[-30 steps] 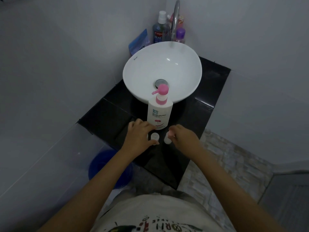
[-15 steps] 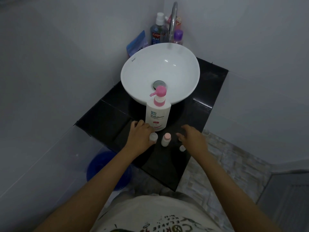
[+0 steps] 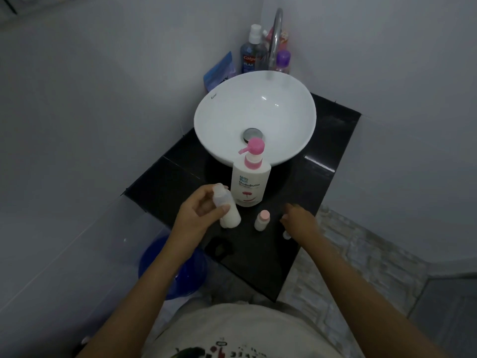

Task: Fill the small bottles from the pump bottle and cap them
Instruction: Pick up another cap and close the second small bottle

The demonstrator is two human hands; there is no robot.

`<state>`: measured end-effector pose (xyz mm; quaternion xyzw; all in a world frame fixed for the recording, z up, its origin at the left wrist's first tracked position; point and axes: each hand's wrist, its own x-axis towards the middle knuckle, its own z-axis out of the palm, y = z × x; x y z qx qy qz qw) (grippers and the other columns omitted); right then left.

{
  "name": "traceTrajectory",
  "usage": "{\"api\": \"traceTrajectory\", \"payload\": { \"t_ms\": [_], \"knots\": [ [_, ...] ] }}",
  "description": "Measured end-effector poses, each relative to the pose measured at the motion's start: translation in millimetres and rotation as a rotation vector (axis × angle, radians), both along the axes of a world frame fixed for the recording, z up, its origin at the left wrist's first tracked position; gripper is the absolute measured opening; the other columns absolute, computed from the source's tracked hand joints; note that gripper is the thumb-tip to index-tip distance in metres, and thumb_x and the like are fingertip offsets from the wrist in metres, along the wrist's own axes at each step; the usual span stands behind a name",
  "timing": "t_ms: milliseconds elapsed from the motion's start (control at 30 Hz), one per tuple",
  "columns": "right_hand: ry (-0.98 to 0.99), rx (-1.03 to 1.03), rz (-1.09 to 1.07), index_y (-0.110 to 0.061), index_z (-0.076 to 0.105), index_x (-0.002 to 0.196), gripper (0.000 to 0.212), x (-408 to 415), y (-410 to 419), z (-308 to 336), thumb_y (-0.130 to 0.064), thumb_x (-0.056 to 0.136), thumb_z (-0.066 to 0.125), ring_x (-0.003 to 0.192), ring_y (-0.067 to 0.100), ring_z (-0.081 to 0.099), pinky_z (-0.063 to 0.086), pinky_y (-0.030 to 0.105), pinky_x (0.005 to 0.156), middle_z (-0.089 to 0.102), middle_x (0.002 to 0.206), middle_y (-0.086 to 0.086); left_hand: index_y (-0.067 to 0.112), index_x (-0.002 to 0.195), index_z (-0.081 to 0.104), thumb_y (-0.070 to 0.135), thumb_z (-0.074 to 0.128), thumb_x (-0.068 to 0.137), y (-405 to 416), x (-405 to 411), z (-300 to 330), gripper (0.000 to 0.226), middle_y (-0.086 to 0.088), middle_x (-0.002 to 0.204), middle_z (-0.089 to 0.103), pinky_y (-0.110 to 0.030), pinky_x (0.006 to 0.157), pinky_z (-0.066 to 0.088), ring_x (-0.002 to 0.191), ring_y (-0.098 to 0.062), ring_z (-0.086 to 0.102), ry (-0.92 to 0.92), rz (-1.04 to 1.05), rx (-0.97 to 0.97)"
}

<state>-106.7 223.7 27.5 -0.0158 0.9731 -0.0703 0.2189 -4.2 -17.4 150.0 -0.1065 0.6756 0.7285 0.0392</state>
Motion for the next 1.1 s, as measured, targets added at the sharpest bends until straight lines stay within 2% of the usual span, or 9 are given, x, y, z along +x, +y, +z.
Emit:
{"api": "traceTrajectory", "payload": {
  "t_ms": [167, 300, 433, 567, 767, 833, 933, 1033, 1100],
  "knots": [
    [0.012, -0.234, -0.198, -0.007, 0.056, 0.105, 0.019, 5.9, 2.8, 15.7, -0.018, 0.089, 0.055, 0.089, 0.027, 0.061, 0.052, 0.036, 0.074, 0.062, 0.106, 0.017, 0.017, 0.105, 0.063, 0.022, 0.069, 0.065, 7.8, 6.2, 4.0, 0.041, -0.005, 0.107, 0.068, -0.024, 0.075, 0.055, 0.096, -0.014, 0.067, -0.063, 0.095, 0.167],
    [0.133, -0.831, -0.374, -0.013, 0.063, 0.101, 0.019, 21.8, -0.6, 79.2, -0.022, 0.084, 0.067, 0.064, 0.008, 0.063, 0.046, 0.014, 0.052, 0.069, 0.081, 0.001, 0.020, 0.099, 0.066, 0.028, 0.071, 0.062, 8.3, 6.7, 2.3, 0.038, 0.006, 0.096, 0.071, -0.014, 0.063, 0.053, 0.083, -0.003, 0.068, -0.074, 0.054, 0.142],
    [0.016, -1.257, -0.179, -0.017, 0.070, 0.101, 0.024, 46.6, -7.7, 151.7, -0.025, 0.079, 0.070, 0.064, 0.009, 0.065, 0.047, 0.016, 0.052, 0.074, 0.081, 0.000, 0.020, 0.097, 0.067, 0.024, 0.072, 0.067, 10.7, 4.7, 2.2, 0.031, 0.010, 0.090, 0.073, -0.014, 0.064, 0.053, 0.082, -0.003, 0.068, -0.077, -0.012, 0.107],
    [-0.025, -1.185, -0.001, -0.011, 0.069, 0.107, 0.026, 60.5, -15.0, 176.2, -0.012, 0.081, 0.068, 0.075, 0.010, 0.068, 0.051, 0.016, 0.066, 0.074, 0.091, 0.005, 0.017, 0.101, 0.070, 0.035, 0.074, 0.061, 16.0, 3.8, 4.7, 0.044, 0.003, 0.097, 0.073, -0.017, 0.069, 0.054, 0.087, -0.010, 0.068, -0.063, -0.093, 0.086],
    [0.028, -1.073, 0.079, -0.012, 0.066, 0.108, 0.030, 66.2, -12.3, 179.1, -0.001, 0.081, 0.067, 0.093, 0.013, 0.069, 0.054, 0.026, 0.088, 0.071, 0.102, 0.005, 0.019, 0.099, 0.071, 0.033, 0.073, 0.064, 18.9, 3.1, 8.1, 0.038, 0.006, 0.097, 0.073, -0.016, 0.070, 0.053, 0.089, -0.007, 0.067, -0.049, -0.154, 0.037],
    [0.025, -1.054, 0.100, -0.013, 0.067, 0.108, 0.029, 66.2, -11.5, 177.6, -0.003, 0.081, 0.068, 0.089, 0.011, 0.069, 0.054, 0.023, 0.084, 0.072, 0.099, 0.003, 0.020, 0.098, 0.072, 0.033, 0.073, 0.063, 20.1, 4.1, 9.9, 0.037, 0.009, 0.095, 0.073, -0.014, 0.069, 0.052, 0.089, -0.003, 0.067, -0.039, -0.157, 0.038],
    [-0.003, -0.969, 0.085, -0.020, 0.070, 0.094, 0.011, 67.3, -15.1, 175.8, -0.024, 0.085, 0.065, 0.057, 0.004, 0.065, 0.047, 0.010, 0.054, 0.072, 0.071, -0.006, 0.019, 0.098, 0.072, 0.036, 0.074, 0.062, 20.2, 6.1, 9.8, 0.040, 0.005, 0.099, 0.071, -0.014, 0.070, 0.052, 0.093, -0.004, 0.066, -0.016, -0.137, 0.013],
    [0.004, -0.881, -0.011, -0.019, 0.066, 0.070, 0.044, 70.0, -24.0, 170.2, -0.057, 0.082, 0.048, 0.039, 0.008, 0.054, 0.040, 0.012, 0.043, 0.064, 0.052, -0.006, 0.021, 0.096, 0.073, 0.039, 0.074, 0.060, 19.5, 8.1, 9.6, 0.040, 0.005, 0.100, 0.072, -0.016, 0.071, 0.053, 0.095, -0.007, 0.066, -0.017, -0.130, 0.022],
    [-0.007, -0.896, -0.002, -0.023, 0.065, 0.078, 0.049, 70.8, -25.1, 169.4, -0.066, 0.077, 0.043, 0.042, 0.008, 0.056, 0.045, 0.015, 0.046, 0.065, 0.057, -0.008, 0.020, 0.097, 0.073, 0.037, 0.075, 0.061, 19.4, 8.0, 10.5, 0.039, 0.003, 0.101, 0.072, -0.016, 0.072, 0.053, 0.095, -0.008, 0.066, -0.015, -0.131, 0.023]
  ]
}}
